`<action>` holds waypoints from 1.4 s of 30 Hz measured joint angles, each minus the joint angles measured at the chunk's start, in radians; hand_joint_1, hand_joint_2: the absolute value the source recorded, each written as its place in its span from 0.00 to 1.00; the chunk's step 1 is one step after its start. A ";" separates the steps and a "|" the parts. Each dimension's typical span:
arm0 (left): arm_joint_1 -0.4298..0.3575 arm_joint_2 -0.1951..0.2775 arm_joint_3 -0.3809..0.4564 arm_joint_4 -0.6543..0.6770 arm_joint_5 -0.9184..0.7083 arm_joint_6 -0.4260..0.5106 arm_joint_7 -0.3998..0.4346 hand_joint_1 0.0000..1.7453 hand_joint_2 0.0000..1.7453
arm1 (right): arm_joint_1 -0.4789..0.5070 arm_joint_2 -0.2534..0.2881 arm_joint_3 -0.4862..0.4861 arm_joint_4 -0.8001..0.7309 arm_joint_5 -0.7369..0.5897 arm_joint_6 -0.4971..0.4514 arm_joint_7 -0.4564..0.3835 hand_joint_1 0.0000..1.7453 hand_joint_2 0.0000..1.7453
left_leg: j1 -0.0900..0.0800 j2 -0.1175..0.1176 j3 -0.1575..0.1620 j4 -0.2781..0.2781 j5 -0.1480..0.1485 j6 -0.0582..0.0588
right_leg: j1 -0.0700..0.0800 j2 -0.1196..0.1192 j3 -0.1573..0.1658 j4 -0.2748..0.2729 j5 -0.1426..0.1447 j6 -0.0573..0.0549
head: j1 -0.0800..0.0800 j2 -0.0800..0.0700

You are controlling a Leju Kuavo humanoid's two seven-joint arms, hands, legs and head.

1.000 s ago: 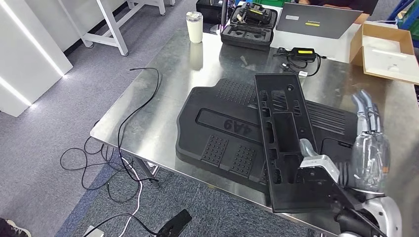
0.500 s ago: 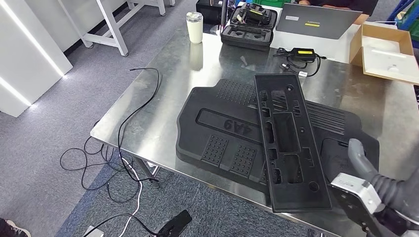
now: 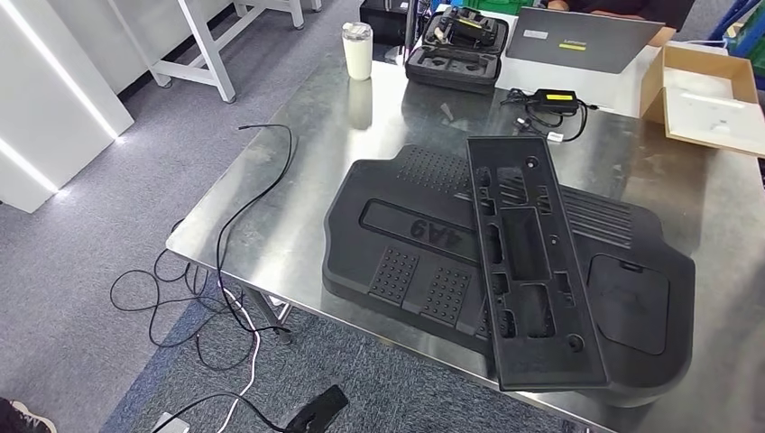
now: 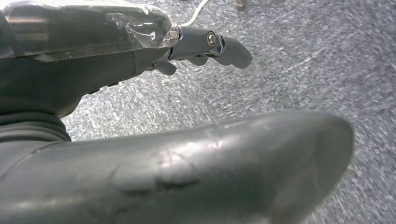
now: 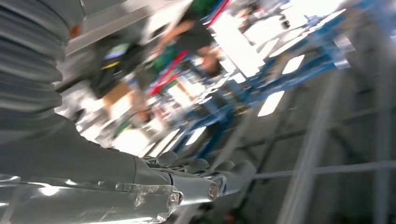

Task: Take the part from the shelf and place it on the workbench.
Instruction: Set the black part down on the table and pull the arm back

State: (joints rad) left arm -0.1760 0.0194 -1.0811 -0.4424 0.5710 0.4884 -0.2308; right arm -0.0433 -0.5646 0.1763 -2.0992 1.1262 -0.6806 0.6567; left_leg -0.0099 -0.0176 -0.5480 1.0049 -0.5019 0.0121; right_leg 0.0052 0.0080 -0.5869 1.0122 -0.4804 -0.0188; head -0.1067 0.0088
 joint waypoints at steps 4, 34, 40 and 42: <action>0.013 0.000 0.000 0.001 0.015 0.020 -0.003 0.00 0.00 | 0.089 0.002 -0.165 0.004 -0.084 -0.008 -0.146 0.00 1.00 | 0.000 0.000 0.001 0.000 -0.002 0.001 | 0.000 0.001 0.001 0.000 -0.001 0.001 | 0.000 0.000; 0.002 0.000 0.000 0.005 0.047 0.016 -0.036 0.00 0.00 | -0.326 0.102 0.264 0.009 -0.501 0.023 -0.450 0.00 1.00 | 0.000 -0.002 0.004 -0.001 -0.001 0.000 | 0.000 -0.002 0.006 0.000 -0.002 0.001 | 0.000 0.000; 0.003 0.000 0.000 0.005 0.047 0.017 -0.036 0.00 0.00 | -0.359 0.118 0.374 0.033 -0.515 0.027 -0.459 0.00 1.00 | 0.000 -0.003 0.003 -0.001 -0.001 0.000 | 0.000 -0.003 0.006 0.000 -0.003 0.002 | 0.000 0.000; 0.003 0.000 0.000 0.005 0.047 0.017 -0.036 0.00 0.00 | -0.364 0.121 0.397 0.039 -0.522 0.029 -0.462 0.00 1.00 | 0.000 -0.003 0.003 -0.001 -0.001 0.000 | 0.000 -0.003 0.006 0.000 -0.003 0.002 | 0.000 0.000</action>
State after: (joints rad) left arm -0.1731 0.0195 -1.0811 -0.4372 0.6184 0.5056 -0.2666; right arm -0.4073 -0.4435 0.5733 -2.0605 0.6040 -0.6514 0.1947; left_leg -0.0099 -0.0203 -0.5446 1.0042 -0.5034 0.0123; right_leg 0.0048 0.0051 -0.5806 1.0125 -0.4833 -0.0171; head -0.1068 0.0088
